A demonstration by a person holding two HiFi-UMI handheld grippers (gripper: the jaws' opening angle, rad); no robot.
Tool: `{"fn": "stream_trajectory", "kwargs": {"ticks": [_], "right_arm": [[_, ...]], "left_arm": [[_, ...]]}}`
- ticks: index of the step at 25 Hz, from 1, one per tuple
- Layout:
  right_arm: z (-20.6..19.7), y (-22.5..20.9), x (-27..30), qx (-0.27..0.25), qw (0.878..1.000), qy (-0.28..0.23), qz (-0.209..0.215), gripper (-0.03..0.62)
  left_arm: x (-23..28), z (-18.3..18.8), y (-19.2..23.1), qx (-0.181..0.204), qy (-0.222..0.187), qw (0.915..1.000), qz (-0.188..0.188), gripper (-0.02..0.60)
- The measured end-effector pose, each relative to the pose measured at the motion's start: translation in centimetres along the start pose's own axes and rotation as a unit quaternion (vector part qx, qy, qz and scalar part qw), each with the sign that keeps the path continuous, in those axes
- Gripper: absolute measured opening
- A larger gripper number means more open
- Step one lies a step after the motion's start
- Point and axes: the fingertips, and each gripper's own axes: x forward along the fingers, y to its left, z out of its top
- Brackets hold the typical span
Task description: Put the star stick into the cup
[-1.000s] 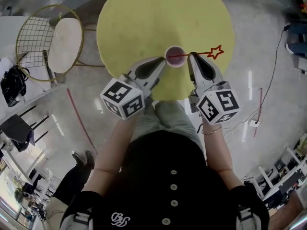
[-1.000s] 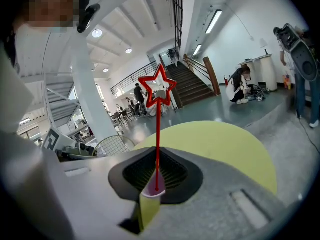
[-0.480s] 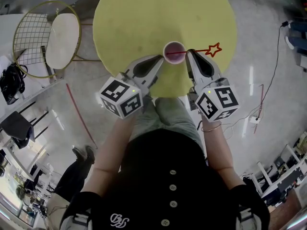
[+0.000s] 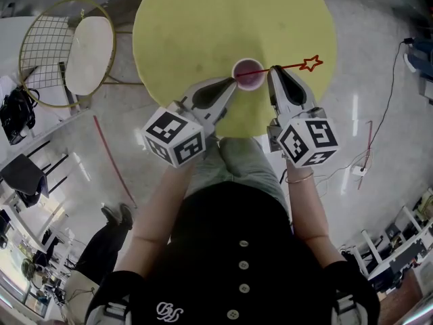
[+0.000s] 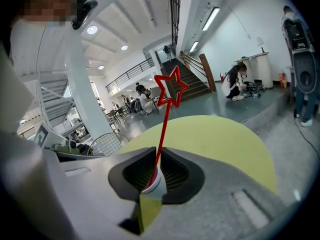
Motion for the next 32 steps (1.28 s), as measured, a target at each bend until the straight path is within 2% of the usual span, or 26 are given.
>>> {"fn": "stream_trajectory", "kwargs": {"ticks": [6,19,27,32], "right_arm": [[0.1,-0.6,-0.2,0.0,1.0,0.0,-0.006,0.028],[0.2,-0.7,-0.9,0.019,1.0,-0.013,-0.016,0.1],[1.1,1.2,-3.2,0.02,0.998,-0.046,-0.022,0.114],[1.1,2.7,-4.9,0.017,0.997,-0.07,-0.031,0.114]], "left_arm": [[0.3,0.0,-0.6,0.0,0.005,1.0,-0.006,0.021],[0.2,0.2,-1.0,0.009,0.006,0.9998,-0.016,0.021],[-0.6,0.1,-3.0,0.036,0.011,0.9985,-0.039,0.021],[-1.8,0.2,-4.7,0.068,0.011,0.9959,-0.059,0.021]]}}
